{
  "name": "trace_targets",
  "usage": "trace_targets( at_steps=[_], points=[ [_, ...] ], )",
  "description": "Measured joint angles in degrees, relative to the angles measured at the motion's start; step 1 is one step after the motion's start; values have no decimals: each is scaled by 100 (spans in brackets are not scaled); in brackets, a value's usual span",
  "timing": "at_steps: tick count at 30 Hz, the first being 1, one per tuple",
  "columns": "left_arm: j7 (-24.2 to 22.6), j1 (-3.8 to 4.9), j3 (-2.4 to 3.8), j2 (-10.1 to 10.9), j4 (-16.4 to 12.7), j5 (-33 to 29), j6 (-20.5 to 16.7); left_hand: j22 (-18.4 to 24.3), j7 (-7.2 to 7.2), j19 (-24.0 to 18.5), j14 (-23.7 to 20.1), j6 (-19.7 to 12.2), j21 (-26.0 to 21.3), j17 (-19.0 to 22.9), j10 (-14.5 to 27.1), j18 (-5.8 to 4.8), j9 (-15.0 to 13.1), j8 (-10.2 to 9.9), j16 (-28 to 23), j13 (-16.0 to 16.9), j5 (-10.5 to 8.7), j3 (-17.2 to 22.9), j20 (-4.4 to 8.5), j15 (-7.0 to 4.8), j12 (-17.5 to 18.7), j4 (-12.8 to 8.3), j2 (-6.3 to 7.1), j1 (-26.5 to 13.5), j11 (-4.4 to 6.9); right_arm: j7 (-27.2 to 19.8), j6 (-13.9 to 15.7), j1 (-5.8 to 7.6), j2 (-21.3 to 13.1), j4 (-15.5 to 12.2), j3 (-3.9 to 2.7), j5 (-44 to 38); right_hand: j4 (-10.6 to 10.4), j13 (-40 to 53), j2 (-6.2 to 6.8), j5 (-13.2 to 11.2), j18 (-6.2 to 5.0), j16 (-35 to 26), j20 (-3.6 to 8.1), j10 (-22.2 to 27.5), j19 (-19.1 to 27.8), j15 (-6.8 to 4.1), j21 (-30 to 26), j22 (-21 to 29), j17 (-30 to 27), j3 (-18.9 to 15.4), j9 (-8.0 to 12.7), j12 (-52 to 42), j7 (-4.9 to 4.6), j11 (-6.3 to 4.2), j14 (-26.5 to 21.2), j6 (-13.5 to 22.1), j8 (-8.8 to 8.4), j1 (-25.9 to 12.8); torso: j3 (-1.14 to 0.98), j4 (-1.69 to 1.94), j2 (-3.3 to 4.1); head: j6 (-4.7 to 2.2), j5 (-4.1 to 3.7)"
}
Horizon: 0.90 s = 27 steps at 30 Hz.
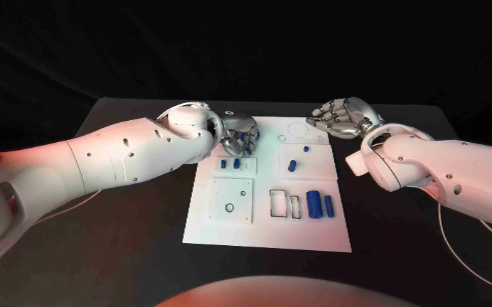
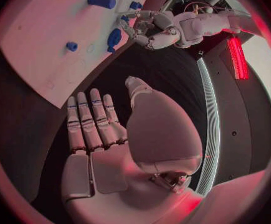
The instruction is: Assemble the parts on the task board
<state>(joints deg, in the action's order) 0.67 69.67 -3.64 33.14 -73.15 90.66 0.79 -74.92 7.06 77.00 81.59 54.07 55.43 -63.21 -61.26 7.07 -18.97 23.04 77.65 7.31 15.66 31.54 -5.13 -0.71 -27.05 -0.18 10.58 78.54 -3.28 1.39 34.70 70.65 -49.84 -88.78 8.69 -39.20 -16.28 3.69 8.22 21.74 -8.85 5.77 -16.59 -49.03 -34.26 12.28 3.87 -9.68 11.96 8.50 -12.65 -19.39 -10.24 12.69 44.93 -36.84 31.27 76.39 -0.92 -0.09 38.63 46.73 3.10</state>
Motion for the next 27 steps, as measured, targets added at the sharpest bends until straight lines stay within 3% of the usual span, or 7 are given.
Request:
trace_targets(
  at_steps=[9,27],
  points=[
    [57,6,65,279,-226,-111,-102,0,20,21,20,20,28,0,-41,0,-12,0,0,-1,0,0,-21,21,27,-31,0,0,1,1,3,0,-13,3,-1,-9,0,0,0,0,0,0,0,0,0,0,0,0,0,0,0,0,0,0,0,0,0,0,1,-6,5,-30,14],
    [106,-1,79,528,-246,-245,-140,0,20,20,41,20,48,22,-61,1,-18,-23,0,-1,0,-1,-20,0,61,-30,30,-30,-20,3,4,0,-15,5,0,-13,-9,0,0,0,0,17,0,0,0,0,0,-1,-5,8,9,0,0,0,0,0,0,0,5,-5,8,-27,-6]
  ],
)
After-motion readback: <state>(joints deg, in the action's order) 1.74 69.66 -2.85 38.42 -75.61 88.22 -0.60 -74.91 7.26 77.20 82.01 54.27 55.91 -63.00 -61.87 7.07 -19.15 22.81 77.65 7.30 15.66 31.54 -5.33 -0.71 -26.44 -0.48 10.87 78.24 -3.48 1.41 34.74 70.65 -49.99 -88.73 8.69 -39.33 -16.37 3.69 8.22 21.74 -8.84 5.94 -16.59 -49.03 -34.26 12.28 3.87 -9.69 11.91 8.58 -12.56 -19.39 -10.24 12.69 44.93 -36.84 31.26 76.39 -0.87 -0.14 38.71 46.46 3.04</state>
